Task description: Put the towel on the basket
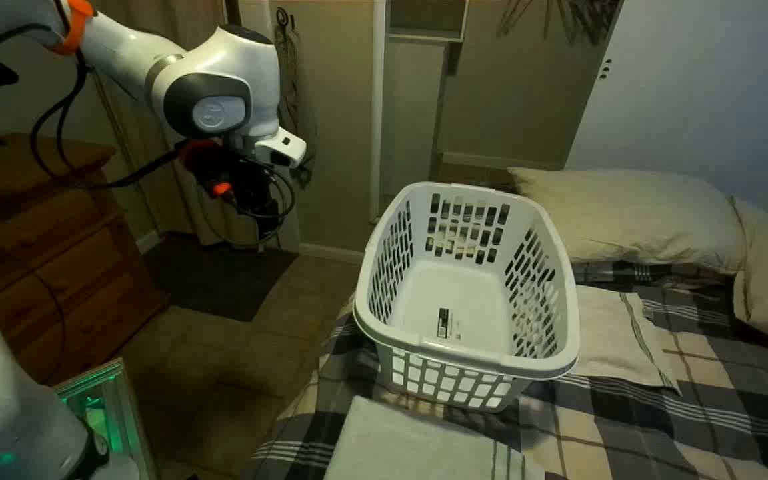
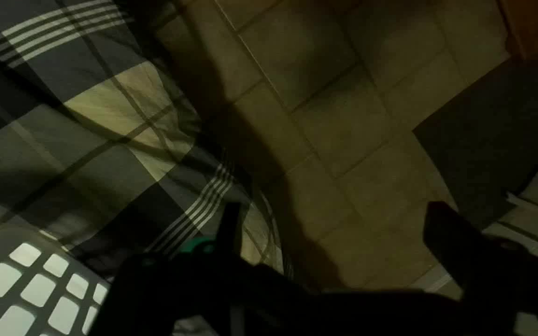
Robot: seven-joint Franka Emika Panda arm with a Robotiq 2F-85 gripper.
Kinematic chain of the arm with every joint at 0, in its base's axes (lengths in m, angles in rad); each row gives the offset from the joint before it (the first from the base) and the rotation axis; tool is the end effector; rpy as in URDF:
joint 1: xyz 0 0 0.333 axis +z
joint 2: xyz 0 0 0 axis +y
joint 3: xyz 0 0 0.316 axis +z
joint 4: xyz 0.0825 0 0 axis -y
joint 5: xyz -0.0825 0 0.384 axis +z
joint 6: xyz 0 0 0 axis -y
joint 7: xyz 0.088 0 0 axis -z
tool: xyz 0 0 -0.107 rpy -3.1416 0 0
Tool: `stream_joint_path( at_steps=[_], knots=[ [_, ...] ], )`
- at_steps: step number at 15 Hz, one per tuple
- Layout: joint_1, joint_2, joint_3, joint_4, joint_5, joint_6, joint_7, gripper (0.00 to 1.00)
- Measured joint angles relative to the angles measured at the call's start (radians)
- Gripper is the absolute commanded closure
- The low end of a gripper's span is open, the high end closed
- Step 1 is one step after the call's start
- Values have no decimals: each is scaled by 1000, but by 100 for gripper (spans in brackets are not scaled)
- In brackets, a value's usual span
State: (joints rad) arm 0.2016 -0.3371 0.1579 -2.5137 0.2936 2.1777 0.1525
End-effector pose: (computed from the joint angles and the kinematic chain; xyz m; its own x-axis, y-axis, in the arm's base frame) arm 0.3944 0.1597 0.3998 0.9985 0.0340 -0.0424 0.0257 -0.9828 -0.1828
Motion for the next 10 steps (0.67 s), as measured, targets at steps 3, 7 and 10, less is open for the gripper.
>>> stream_joint_path(
  at_steps=[3, 7, 10],
  knots=[
    [0, 0, 0, 0, 0, 0, 0, 0],
    [0, 0, 0, 0, 0, 0, 0, 0],
    [-21, 6, 4, -13, -44, 16, 47, 0]
  ],
)
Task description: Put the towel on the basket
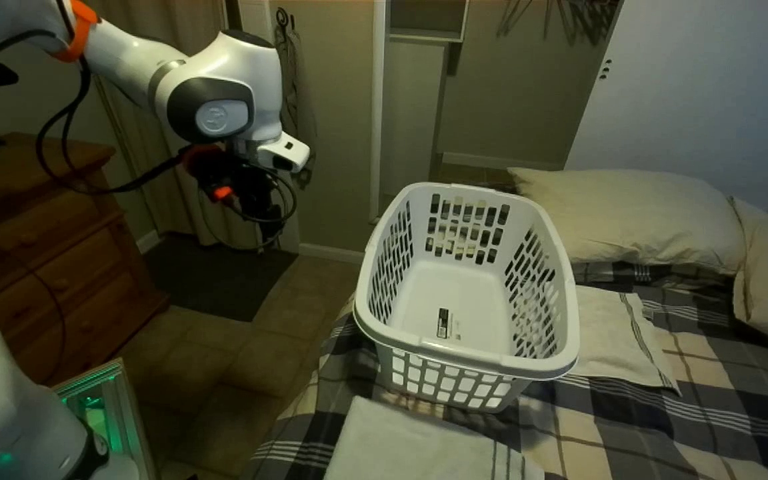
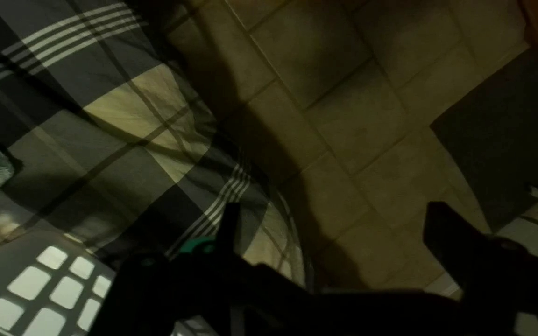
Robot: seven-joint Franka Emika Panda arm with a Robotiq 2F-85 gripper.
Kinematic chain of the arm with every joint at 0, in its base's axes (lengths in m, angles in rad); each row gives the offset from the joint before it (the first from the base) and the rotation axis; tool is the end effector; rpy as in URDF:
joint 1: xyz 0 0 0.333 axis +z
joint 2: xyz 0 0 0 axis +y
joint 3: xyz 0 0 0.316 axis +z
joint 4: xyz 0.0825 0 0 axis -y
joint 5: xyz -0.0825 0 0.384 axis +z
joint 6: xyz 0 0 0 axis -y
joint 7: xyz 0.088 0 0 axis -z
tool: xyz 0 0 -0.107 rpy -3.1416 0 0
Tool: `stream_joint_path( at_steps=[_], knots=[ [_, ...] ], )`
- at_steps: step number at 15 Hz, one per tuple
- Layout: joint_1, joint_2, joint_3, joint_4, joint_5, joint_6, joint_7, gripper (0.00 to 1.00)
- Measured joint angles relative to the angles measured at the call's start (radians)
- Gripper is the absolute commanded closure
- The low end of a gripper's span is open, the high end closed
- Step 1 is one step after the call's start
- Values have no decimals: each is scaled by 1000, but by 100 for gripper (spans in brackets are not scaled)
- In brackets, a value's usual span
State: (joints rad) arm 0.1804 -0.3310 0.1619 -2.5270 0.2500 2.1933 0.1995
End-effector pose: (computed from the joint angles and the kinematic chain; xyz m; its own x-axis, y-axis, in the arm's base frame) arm 0.3963 0.1500 0.3922 0.9990 -0.0095 -0.0430 -0.0156 -0.9896 -0.1433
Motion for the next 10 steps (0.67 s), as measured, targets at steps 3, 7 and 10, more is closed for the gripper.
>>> stream_joint_path(
  at_steps=[3, 7, 10],
  knots=[
    [-74, 20, 5, -86, -145, 105, 105, 0],
    [-172, 48, 21, -209, -360, 204, 274, 0],
    [-223, 64, 52, -245, -514, 215, 425, 0]
  ],
)
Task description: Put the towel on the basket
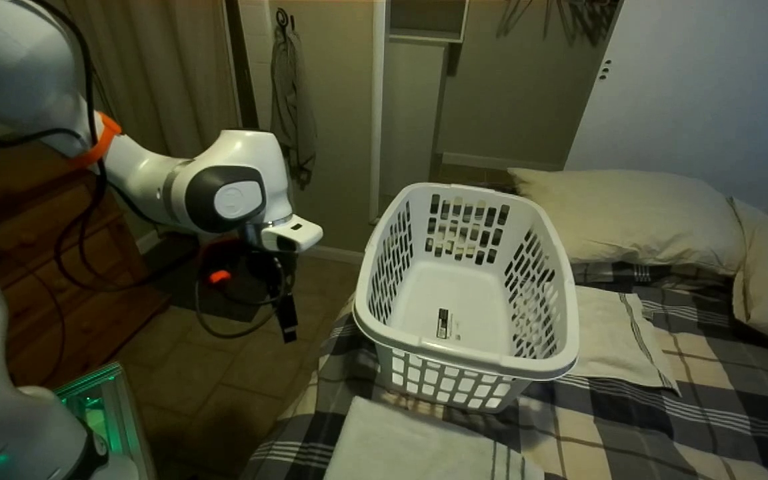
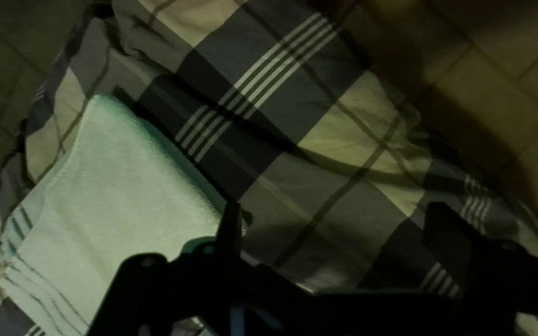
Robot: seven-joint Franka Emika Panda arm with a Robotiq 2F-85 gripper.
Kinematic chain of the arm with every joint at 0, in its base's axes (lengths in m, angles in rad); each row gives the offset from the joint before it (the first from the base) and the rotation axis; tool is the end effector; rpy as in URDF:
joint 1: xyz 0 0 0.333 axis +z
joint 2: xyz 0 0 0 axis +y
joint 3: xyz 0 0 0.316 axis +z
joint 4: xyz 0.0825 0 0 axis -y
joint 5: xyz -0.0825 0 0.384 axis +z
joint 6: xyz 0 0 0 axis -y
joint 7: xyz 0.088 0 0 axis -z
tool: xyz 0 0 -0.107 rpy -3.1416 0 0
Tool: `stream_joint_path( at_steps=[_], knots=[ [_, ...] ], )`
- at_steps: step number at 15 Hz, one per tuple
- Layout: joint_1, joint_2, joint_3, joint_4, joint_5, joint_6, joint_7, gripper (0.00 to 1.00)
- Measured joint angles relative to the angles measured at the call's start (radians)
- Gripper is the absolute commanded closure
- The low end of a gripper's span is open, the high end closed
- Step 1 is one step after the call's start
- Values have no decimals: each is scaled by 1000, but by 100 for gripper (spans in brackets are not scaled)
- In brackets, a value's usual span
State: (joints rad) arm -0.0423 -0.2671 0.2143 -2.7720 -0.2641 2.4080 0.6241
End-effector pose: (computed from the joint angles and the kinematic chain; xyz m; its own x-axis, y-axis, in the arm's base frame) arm 0.3637 0.0559 0.2830 0.9678 -0.2512 0.0173 -0.2478 -0.9376 0.2438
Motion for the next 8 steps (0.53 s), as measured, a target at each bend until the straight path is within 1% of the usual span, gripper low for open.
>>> stream_joint_path(
  at_steps=[2, 5, 8],
  knots=[
    [-22, 16, 14, 1, -91, -1, 98, 0],
    [-39, 38, 18, 1, -215, -10, 233, 0],
    [-48, 64, 14, 2, -299, -33, 340, 0]
  ],
)
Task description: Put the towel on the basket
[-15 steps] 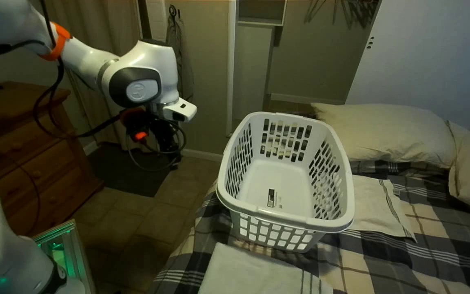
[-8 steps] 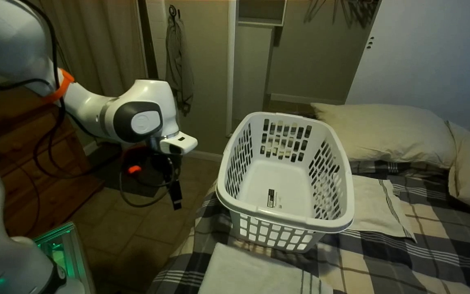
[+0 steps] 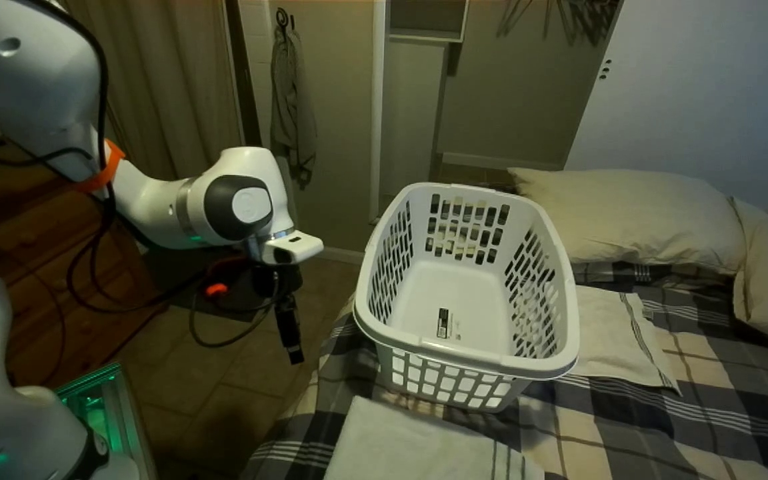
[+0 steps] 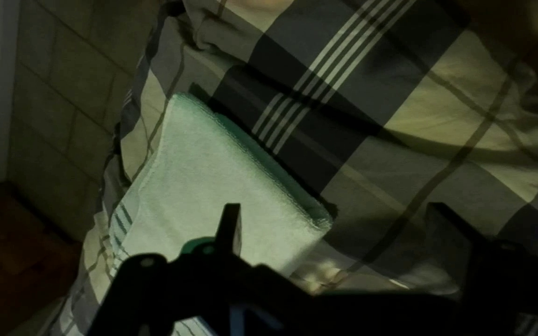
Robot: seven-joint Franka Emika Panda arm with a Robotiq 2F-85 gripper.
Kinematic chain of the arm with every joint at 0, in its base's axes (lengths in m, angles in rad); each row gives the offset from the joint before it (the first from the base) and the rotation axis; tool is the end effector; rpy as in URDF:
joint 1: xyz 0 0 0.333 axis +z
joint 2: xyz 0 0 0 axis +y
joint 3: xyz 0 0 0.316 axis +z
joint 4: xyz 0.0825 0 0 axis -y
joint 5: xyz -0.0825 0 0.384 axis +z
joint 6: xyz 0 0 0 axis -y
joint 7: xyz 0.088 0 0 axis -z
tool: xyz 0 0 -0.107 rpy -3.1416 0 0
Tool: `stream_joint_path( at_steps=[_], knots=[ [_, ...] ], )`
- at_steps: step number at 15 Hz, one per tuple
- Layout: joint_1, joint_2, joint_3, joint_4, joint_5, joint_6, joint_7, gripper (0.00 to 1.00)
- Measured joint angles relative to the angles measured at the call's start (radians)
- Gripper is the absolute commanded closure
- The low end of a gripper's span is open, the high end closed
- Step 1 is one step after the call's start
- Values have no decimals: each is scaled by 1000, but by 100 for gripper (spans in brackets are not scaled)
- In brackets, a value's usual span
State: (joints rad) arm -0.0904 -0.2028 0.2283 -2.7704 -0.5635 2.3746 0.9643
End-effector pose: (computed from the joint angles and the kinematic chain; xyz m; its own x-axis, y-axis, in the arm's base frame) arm 0.3598 0.0390 0.2590 0.9300 -0.3502 0.1116 -0.3641 -0.8358 0.4110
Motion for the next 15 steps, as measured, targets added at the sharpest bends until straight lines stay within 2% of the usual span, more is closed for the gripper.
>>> stream_joint_path(
  at_steps=[8, 12, 15],
  knots=[
    [1, 34, -11, 2, -48, -19, 69, 0],
    [2, 48, -38, 2, -224, -10, 154, 0],
    [2, 93, -87, 2, -335, 54, 205, 0]
  ],
)
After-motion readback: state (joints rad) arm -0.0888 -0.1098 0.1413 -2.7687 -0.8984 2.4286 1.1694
